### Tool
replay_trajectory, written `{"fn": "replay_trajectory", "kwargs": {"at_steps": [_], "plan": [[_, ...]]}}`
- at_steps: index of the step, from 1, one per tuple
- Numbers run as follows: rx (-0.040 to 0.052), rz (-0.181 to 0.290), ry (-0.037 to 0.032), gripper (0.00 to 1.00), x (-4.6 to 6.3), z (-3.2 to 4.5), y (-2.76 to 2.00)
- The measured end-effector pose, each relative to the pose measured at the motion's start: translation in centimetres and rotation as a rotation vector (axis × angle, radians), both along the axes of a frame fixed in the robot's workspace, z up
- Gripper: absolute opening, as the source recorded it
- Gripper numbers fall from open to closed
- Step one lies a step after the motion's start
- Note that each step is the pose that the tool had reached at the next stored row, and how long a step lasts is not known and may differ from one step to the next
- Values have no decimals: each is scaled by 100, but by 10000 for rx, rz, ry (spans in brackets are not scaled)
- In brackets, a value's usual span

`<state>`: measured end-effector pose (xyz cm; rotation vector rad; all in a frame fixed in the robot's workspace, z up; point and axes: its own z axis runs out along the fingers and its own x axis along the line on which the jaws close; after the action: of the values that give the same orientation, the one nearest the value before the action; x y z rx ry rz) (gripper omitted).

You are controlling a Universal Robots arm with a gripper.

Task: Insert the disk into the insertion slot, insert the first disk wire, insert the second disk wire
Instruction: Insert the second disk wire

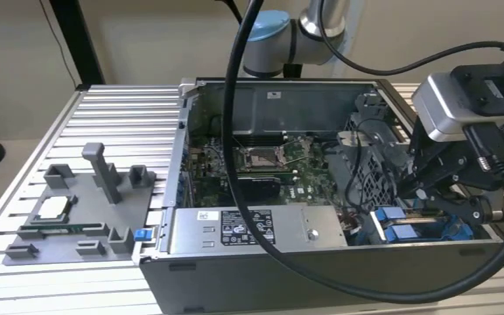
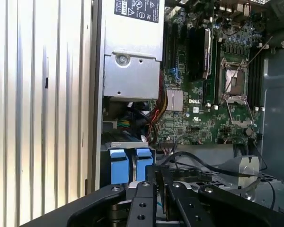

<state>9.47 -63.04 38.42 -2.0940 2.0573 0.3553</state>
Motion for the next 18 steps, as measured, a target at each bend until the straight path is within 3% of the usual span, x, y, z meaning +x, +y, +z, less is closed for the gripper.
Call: {"fn": "replay_trajectory", "kwargs": {"at_steps": [3,7,10,14,18], "plan": [[-187,-2,-134,0,0,-14,3],[-290,0,-366,0,21,-35,23],[-453,2,-426,0,59,-54,37],[-831,10,-443,0,106,-73,52],[-1311,20,-454,0,138,-89,62]]}}
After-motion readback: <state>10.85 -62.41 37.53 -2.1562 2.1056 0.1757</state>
